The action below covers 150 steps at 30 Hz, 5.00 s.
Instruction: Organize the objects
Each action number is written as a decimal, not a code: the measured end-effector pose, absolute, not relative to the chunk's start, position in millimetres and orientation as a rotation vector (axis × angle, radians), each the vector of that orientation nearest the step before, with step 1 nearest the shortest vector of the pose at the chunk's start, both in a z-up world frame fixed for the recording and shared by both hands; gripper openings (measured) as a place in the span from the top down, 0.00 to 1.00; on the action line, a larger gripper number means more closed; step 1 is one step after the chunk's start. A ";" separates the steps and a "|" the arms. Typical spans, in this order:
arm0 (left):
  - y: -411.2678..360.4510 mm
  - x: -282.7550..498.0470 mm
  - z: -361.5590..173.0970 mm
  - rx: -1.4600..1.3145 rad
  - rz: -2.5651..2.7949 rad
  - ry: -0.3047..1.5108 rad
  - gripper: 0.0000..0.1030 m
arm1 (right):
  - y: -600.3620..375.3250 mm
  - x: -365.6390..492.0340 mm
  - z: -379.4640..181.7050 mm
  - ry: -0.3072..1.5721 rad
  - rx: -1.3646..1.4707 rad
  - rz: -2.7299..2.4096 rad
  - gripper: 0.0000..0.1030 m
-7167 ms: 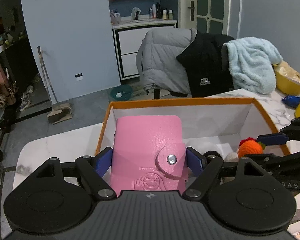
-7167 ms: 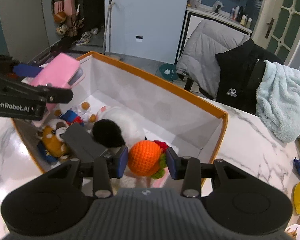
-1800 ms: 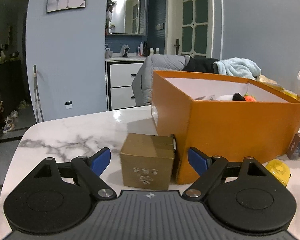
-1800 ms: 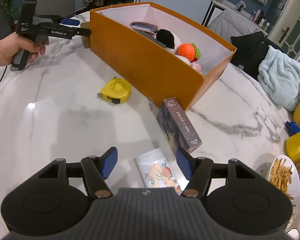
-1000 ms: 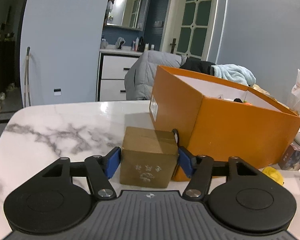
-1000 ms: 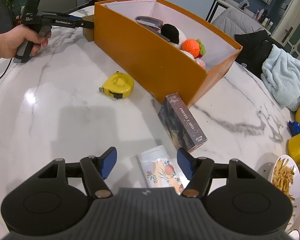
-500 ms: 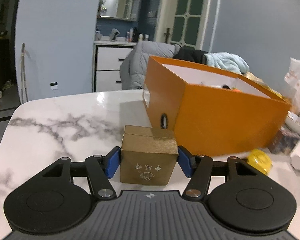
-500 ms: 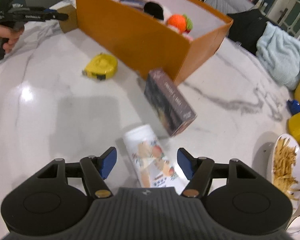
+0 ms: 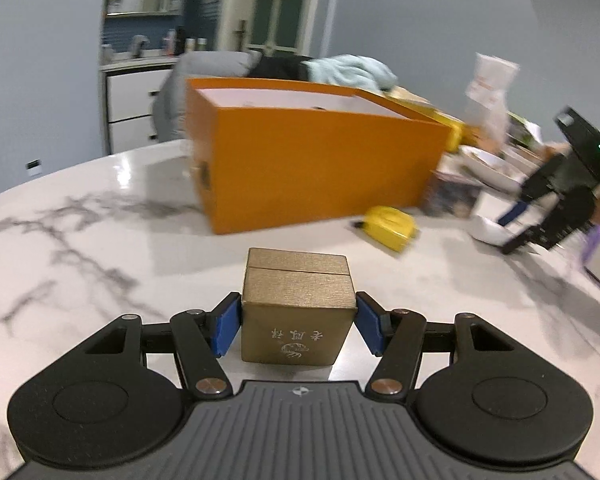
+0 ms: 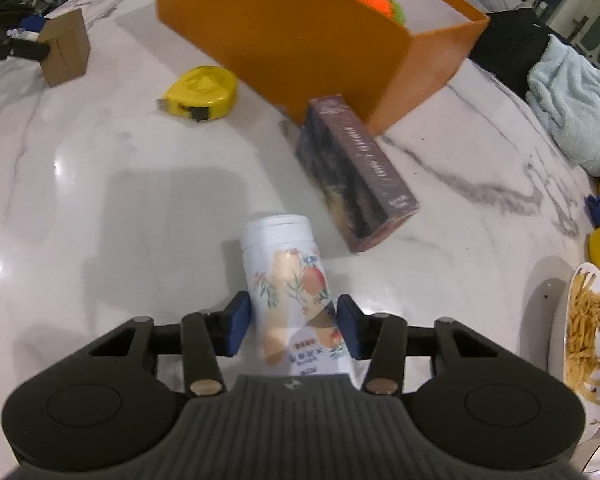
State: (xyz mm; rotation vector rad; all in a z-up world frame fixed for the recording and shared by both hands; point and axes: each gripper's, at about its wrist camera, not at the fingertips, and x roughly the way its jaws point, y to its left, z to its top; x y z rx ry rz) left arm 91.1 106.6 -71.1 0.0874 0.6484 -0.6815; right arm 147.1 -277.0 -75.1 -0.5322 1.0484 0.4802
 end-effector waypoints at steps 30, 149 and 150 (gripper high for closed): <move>-36.2 45.6 -95.2 0.310 -0.673 0.698 0.33 | -206.3 106.9 -76.3 1.066 -0.597 0.684 0.54; -17.5 127.3 69.4 0.147 0.014 0.743 0.07 | -228.3 187.5 49.0 0.687 -0.314 0.401 0.30; -16.6 124.4 69.1 0.142 0.012 0.741 0.07 | -231.5 184.7 50.1 0.684 -0.311 0.399 0.30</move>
